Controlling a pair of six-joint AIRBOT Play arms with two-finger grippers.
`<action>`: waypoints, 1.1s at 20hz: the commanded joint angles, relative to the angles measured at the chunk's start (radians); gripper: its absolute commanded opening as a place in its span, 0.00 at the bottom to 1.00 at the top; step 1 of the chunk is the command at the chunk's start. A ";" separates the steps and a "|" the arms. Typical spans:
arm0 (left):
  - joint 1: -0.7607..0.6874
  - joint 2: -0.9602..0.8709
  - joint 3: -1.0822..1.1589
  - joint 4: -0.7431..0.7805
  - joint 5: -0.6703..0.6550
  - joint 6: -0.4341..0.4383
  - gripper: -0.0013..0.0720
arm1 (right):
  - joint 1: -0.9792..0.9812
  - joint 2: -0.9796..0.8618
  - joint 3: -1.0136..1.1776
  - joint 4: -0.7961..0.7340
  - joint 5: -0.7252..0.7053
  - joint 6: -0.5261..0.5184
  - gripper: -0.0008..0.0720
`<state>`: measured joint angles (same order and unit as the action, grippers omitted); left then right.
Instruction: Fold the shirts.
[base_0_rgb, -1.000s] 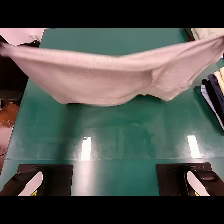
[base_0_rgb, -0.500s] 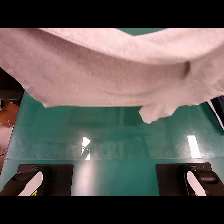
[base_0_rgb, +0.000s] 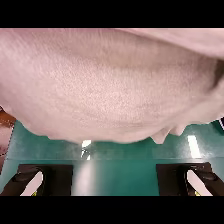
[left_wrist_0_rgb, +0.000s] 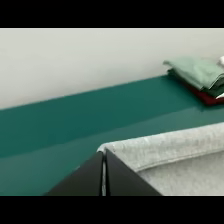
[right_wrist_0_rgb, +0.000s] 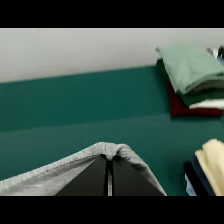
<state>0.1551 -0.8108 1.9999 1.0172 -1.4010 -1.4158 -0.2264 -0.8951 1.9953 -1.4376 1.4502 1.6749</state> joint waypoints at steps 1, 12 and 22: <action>0.000 -0.009 -0.227 0.174 -0.053 0.002 0.05 | -0.032 -0.224 0.114 0.032 0.283 0.027 0.03; 0.000 -0.259 -0.849 0.177 0.356 0.090 0.05 | 0.225 -0.569 -0.300 0.021 -0.180 -0.027 0.03; 0.000 -0.381 -0.851 0.179 0.576 0.152 0.05 | 0.245 -0.588 -0.522 0.023 -0.602 -0.063 0.03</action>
<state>0.1547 -1.1496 1.1526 1.1957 -0.8150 -1.2877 0.0151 -1.4788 1.5333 -1.4136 0.9314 1.6386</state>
